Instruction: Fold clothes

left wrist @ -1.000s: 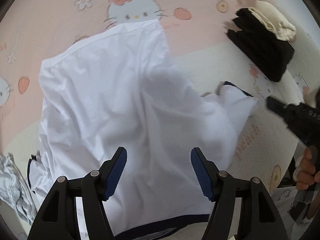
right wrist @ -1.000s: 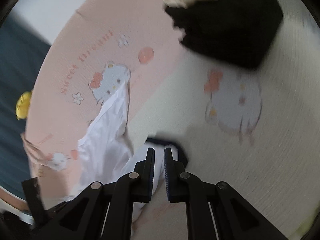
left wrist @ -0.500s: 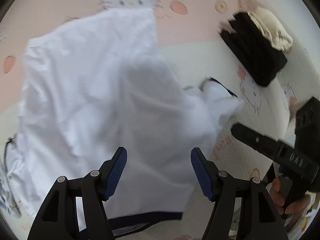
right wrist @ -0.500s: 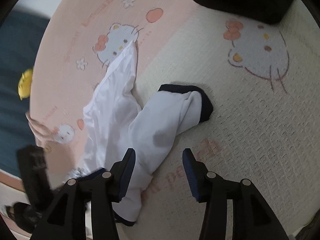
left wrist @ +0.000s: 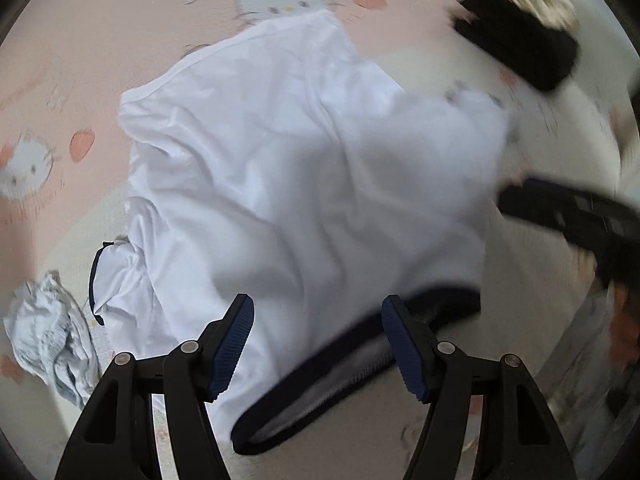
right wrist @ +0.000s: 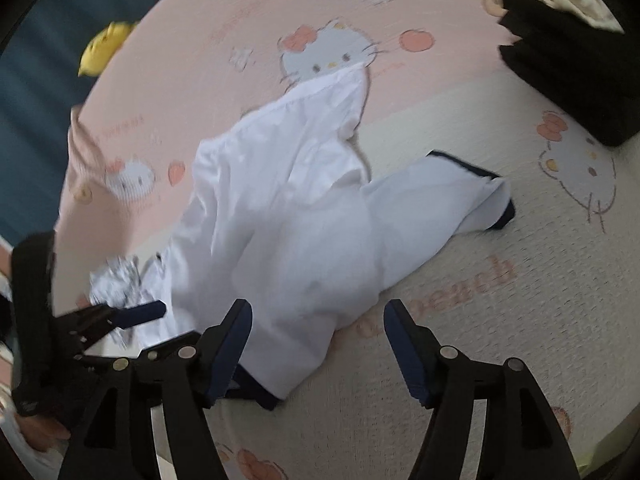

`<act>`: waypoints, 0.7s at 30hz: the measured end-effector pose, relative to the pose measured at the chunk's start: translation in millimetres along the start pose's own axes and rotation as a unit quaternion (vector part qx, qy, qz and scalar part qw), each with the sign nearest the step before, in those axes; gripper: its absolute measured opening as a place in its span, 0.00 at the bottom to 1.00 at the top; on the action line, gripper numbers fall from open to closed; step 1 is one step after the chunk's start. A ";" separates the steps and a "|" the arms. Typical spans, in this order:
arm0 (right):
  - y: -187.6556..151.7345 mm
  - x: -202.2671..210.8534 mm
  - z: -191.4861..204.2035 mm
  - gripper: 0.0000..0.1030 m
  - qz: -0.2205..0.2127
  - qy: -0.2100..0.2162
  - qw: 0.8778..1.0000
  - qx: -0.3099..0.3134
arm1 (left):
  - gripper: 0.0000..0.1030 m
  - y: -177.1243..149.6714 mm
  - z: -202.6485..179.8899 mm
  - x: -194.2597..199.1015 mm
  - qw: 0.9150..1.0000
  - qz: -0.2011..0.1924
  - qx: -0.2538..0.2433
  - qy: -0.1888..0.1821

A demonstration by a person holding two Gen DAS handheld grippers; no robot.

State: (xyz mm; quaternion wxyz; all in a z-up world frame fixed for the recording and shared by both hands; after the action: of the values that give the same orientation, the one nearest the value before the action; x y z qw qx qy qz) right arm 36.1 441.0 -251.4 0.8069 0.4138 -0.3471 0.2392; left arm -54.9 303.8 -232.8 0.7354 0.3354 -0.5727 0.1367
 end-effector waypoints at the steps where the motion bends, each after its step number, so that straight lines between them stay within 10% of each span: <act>1: -1.7 -2.5 3.5 0.66 0.005 -0.002 1.000 0.008 | 0.62 -4.6 -3.6 -3.2 1.000 0.002 -0.014 0.006; 10: -23.9 -20.2 19.5 0.66 0.047 0.001 0.998 0.046 | 0.62 1.2 -0.9 -7.9 0.998 -0.044 -0.026 0.038; 14: -30.2 -23.3 24.9 0.66 0.055 -0.006 0.996 0.068 | 0.29 13.2 1.3 -7.8 0.997 -0.054 -0.042 0.038; 21: -32.5 -23.7 36.2 0.66 0.057 0.002 0.994 0.095 | 0.29 19.6 11.8 -11.6 0.999 -0.032 0.011 -0.013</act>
State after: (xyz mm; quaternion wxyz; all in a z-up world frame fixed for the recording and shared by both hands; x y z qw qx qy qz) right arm 29.6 390.8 -270.6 0.7498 0.4677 -0.3439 0.3176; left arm -78.7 312.6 -235.6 0.7283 0.3639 -0.5691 0.1152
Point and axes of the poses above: each gripper's, at about its wrist camera, not at the fingertips, and x roughly against the way its jaws point, z to its left, y to its top, the point moved 1 cm from there along -x, roughly the way its jaws point, and after that the axes turned 2 degrees about x, right-handed, at the moved point
